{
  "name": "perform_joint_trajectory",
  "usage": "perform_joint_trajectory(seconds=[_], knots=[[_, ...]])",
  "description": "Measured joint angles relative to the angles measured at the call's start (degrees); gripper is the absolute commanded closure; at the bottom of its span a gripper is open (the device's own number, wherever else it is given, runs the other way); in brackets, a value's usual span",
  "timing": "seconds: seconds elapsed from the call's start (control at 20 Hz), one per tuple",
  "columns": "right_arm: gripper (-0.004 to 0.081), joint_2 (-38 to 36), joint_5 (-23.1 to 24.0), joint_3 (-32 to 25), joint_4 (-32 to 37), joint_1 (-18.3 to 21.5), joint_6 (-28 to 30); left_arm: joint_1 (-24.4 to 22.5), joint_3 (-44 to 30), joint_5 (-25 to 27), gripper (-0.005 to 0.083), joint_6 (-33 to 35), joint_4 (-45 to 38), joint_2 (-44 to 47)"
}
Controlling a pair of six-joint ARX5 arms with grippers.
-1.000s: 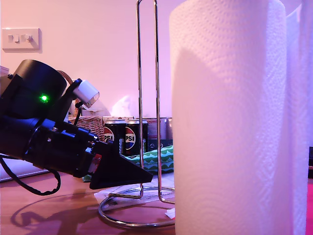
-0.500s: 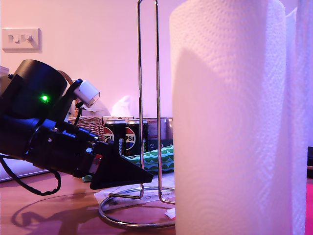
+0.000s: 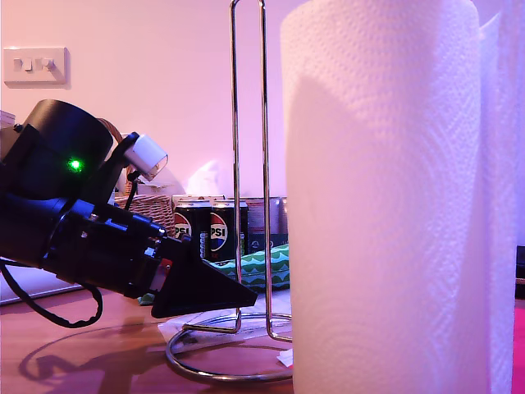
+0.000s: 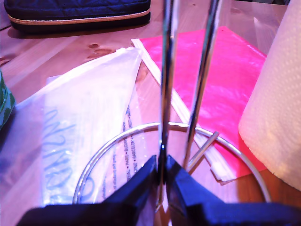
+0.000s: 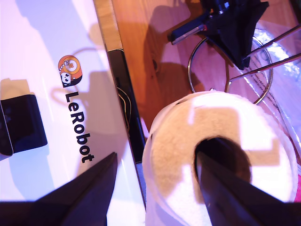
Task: Insert the paper towel roll into the metallic stand.
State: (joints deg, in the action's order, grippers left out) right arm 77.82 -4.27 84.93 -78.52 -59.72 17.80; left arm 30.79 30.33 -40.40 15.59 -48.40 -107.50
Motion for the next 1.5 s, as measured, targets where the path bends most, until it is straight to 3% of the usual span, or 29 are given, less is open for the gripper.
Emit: perform_joint_trajectory(seconds=[0.45, 0.7, 0.9, 1.05, 1.25, 1.4, 1.5], knots=[[0.0281, 1.7, 1.7, -0.1, 0.0, 0.4, 0.0, 0.2, 0.0, 0.4, 0.0797, 0.0, 0.0, 0.0], [0.0281, 1.7, 2.4, -4.1, -0.1, 0.4, 0.0, 0.2, 0.0, 0.4, 0.0797, 0.0, 0.0, 0.0], [0.0305, 1.8, 3.6, -4.2, 0.6, 0.4, -0.2, 0.2, 0.1, 0.4, 0.0797, 0.0, 0.0, 0.0], [0.0399, 1.8, 3.7, -4.2, 0.9, 0.4, -0.2, 0.2, 0.1, 0.4, 0.0797, 0.0, 0.0, 0.0], [0.0592, 3.8, 3.3, -4.2, 1.3, 0.4, -0.2, 0.2, 0.1, 0.5, 0.0797, 0.0, 0.0, 0.0], [0.0784, 5.6, 3.2, -4.0, 1.4, 0.4, -0.2, 0.2, 0.1, 0.5, 0.0797, 0.0, 0.0, 0.0], [0.0783, 5.6, 3.2, -4.0, 1.2, 0.4, -0.2, 0.2, 0.1, 0.7, 0.0797, 0.0, 0.0, 0.0]])
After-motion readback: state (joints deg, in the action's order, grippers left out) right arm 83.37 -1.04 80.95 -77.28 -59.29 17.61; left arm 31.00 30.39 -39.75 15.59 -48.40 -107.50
